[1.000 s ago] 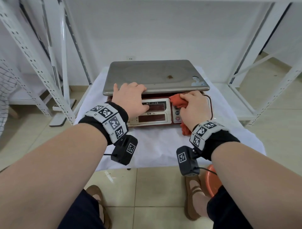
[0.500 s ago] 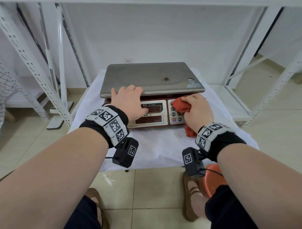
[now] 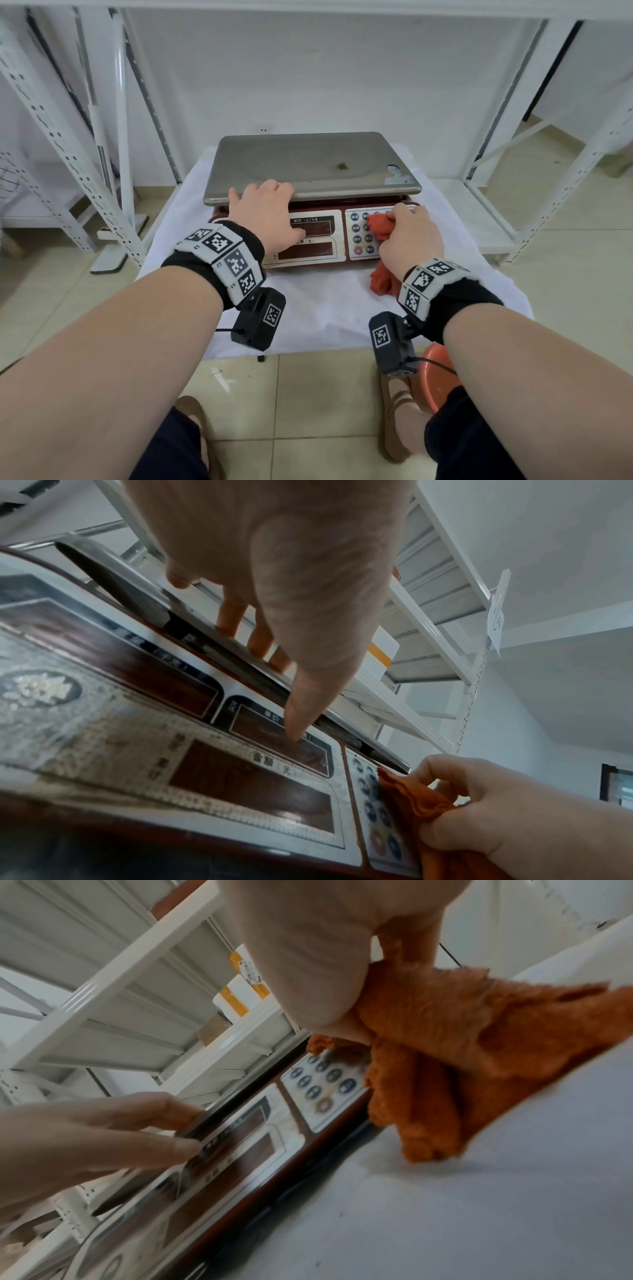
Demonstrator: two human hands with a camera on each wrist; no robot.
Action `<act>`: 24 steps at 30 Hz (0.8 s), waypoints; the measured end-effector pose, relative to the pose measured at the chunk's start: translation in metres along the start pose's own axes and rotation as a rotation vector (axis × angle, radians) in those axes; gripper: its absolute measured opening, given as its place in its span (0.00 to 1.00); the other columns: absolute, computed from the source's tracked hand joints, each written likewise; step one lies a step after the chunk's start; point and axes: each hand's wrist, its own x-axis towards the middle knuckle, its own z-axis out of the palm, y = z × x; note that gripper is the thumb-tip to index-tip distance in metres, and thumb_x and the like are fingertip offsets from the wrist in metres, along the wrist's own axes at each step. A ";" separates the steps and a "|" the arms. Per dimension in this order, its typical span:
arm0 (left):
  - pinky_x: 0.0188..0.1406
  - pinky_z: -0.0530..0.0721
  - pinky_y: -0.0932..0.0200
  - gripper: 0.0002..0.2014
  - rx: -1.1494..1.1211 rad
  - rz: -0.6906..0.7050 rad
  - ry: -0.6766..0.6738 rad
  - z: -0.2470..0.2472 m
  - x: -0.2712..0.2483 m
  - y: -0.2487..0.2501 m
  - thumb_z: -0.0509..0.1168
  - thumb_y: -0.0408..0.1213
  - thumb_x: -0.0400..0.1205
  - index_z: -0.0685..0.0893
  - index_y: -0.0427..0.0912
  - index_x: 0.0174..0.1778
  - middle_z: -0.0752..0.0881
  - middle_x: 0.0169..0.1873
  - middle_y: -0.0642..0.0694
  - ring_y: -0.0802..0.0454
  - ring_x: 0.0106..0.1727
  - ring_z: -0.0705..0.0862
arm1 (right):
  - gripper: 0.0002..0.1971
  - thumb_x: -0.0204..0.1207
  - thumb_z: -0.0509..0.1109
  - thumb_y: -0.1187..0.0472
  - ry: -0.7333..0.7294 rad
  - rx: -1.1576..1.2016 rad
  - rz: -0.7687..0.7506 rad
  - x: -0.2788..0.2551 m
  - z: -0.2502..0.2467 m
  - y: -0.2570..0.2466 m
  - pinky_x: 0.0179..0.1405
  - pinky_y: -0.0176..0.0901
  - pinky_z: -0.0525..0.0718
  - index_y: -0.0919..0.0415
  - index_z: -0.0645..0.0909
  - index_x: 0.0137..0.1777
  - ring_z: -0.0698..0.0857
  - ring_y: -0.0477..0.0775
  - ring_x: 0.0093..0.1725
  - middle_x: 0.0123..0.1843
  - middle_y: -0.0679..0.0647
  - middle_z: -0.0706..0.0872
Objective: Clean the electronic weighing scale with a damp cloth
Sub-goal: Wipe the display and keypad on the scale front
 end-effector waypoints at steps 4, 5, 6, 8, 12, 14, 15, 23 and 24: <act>0.73 0.62 0.30 0.35 -0.003 0.002 -0.020 -0.002 0.000 -0.002 0.67 0.59 0.71 0.69 0.49 0.73 0.75 0.67 0.46 0.40 0.70 0.72 | 0.19 0.72 0.64 0.68 -0.009 0.058 0.023 0.006 -0.015 0.011 0.57 0.46 0.75 0.58 0.76 0.63 0.79 0.64 0.60 0.63 0.61 0.76; 0.73 0.62 0.30 0.35 -0.007 0.002 -0.024 -0.003 0.000 -0.002 0.68 0.59 0.71 0.69 0.49 0.73 0.74 0.68 0.47 0.40 0.70 0.72 | 0.19 0.72 0.63 0.68 -0.006 0.048 0.068 0.006 -0.017 0.014 0.57 0.48 0.75 0.59 0.75 0.63 0.79 0.66 0.60 0.63 0.62 0.75; 0.73 0.61 0.30 0.36 -0.013 0.001 -0.028 -0.003 0.000 -0.001 0.68 0.59 0.71 0.69 0.49 0.73 0.74 0.68 0.47 0.40 0.70 0.71 | 0.18 0.73 0.63 0.68 -0.006 0.036 0.113 0.006 -0.019 0.016 0.56 0.50 0.76 0.59 0.74 0.64 0.79 0.67 0.59 0.63 0.63 0.74; 0.74 0.61 0.30 0.36 -0.021 -0.002 -0.038 -0.003 -0.001 -0.001 0.68 0.58 0.71 0.68 0.50 0.73 0.74 0.68 0.47 0.41 0.71 0.71 | 0.17 0.74 0.63 0.67 -0.018 0.019 0.148 0.003 -0.016 0.010 0.55 0.51 0.76 0.60 0.72 0.63 0.79 0.67 0.58 0.62 0.63 0.73; 0.74 0.60 0.29 0.36 -0.022 -0.002 -0.050 -0.004 -0.002 -0.002 0.68 0.58 0.71 0.68 0.50 0.73 0.73 0.68 0.47 0.41 0.71 0.70 | 0.13 0.72 0.66 0.64 -0.063 0.090 0.031 -0.005 0.001 -0.014 0.49 0.47 0.73 0.58 0.70 0.55 0.79 0.64 0.55 0.59 0.60 0.74; 0.74 0.59 0.29 0.36 -0.026 -0.007 -0.055 -0.005 -0.001 -0.002 0.68 0.58 0.71 0.68 0.50 0.73 0.73 0.69 0.48 0.42 0.71 0.70 | 0.12 0.71 0.66 0.65 -0.098 0.110 -0.035 -0.005 0.007 -0.020 0.47 0.45 0.72 0.57 0.70 0.53 0.78 0.61 0.51 0.54 0.58 0.74; 0.74 0.59 0.29 0.36 -0.027 -0.008 -0.060 -0.005 -0.001 -0.001 0.68 0.58 0.71 0.68 0.50 0.73 0.73 0.69 0.48 0.42 0.72 0.70 | 0.12 0.71 0.66 0.66 -0.108 0.129 -0.044 -0.004 0.007 -0.020 0.46 0.44 0.72 0.57 0.71 0.53 0.77 0.59 0.49 0.53 0.56 0.75; 0.74 0.60 0.29 0.36 -0.003 0.000 -0.045 -0.004 -0.002 0.001 0.68 0.58 0.71 0.67 0.49 0.74 0.73 0.69 0.47 0.41 0.71 0.70 | 0.15 0.72 0.65 0.64 0.049 0.127 0.178 0.006 -0.007 0.008 0.54 0.50 0.78 0.59 0.75 0.59 0.81 0.66 0.57 0.60 0.62 0.78; 0.74 0.61 0.30 0.36 0.000 -0.002 -0.039 -0.003 -0.002 0.001 0.68 0.58 0.71 0.67 0.49 0.74 0.73 0.69 0.47 0.40 0.71 0.70 | 0.15 0.72 0.65 0.64 0.041 0.112 0.168 0.004 -0.004 0.004 0.54 0.51 0.78 0.59 0.74 0.59 0.81 0.66 0.57 0.60 0.62 0.77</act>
